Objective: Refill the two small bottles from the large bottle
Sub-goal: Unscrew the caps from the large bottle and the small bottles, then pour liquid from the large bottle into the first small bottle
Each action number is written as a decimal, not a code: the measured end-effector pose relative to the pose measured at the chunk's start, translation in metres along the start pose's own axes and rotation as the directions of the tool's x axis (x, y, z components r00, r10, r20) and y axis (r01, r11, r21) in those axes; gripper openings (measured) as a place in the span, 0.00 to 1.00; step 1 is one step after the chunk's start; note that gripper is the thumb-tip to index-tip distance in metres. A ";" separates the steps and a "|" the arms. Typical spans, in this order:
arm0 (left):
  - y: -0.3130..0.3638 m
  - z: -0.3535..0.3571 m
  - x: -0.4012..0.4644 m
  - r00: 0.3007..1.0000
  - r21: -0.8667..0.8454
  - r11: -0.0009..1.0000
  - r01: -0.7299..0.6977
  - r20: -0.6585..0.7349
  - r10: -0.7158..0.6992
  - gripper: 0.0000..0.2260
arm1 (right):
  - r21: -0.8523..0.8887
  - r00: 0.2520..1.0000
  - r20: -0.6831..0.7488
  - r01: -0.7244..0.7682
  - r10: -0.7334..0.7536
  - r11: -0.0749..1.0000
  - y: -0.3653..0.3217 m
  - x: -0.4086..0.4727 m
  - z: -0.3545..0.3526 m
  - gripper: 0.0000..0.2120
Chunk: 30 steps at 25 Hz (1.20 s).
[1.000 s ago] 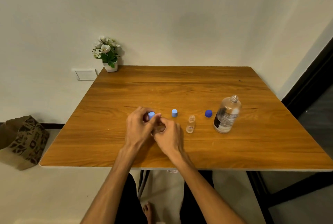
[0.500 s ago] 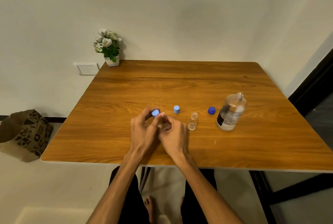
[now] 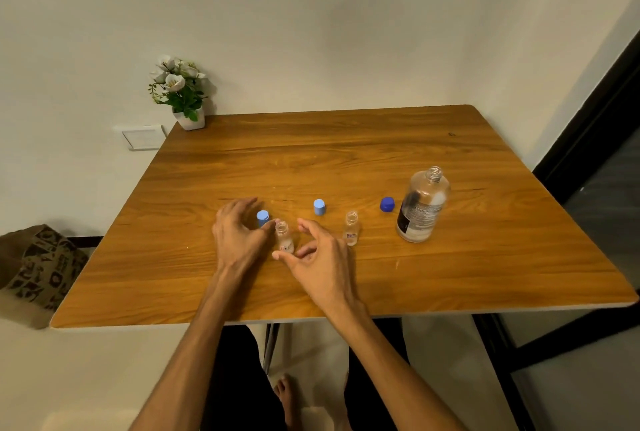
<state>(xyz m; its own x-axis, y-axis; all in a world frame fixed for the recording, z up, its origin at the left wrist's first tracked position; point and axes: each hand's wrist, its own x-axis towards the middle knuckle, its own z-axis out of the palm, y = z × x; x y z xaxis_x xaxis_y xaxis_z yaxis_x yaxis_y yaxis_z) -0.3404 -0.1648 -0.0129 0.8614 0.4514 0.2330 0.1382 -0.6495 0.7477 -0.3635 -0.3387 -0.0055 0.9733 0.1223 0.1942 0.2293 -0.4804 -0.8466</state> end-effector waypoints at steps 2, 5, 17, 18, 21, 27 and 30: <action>0.018 -0.008 -0.019 0.968 -0.194 0.973 -0.124 -0.241 0.075 0.13 | 0.022 0.989 -0.128 0.074 -0.070 0.997 0.005 -0.009 -0.020 0.28; 0.077 -0.003 -0.053 0.884 -0.272 0.883 -0.382 -0.387 0.264 0.06 | 0.065 0.909 -0.403 0.145 -0.107 0.987 0.021 -0.015 -0.064 0.12; 0.109 0.100 -0.078 0.997 -0.250 0.967 -0.056 0.031 0.066 0.25 | 0.163 0.879 -0.437 -0.131 0.191 0.978 0.083 0.039 -0.143 0.44; 0.109 0.101 -0.079 0.999 -0.281 0.959 -0.043 0.014 0.049 0.21 | 0.157 0.897 -0.411 -0.105 0.161 0.982 0.085 0.045 -0.142 0.41; 0.117 0.091 -0.081 0.997 -0.442 0.896 0.042 -0.033 -0.063 0.21 | 0.041 0.919 -0.393 0.021 -0.003 0.999 0.076 0.050 -0.147 0.39; 0.138 0.057 -0.078 0.992 -0.605 0.793 -0.079 -0.130 -0.001 0.18 | -0.338 0.840 -0.265 0.379 -0.473 0.862 0.041 0.053 -0.174 0.42; 0.139 0.043 -0.083 0.984 -0.602 0.786 -0.143 -0.175 0.045 0.17 | -0.430 0.796 -0.190 0.458 -0.574 0.778 0.023 0.053 -0.186 0.41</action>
<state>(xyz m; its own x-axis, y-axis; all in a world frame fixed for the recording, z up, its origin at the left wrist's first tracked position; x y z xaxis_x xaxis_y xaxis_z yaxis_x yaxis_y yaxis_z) -0.3715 -0.3183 0.0453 0.7682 0.5214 0.3715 -0.3088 -0.2066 0.9284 -0.3046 -0.5052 0.0778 0.6450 0.2079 0.7353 0.6289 -0.6911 -0.3562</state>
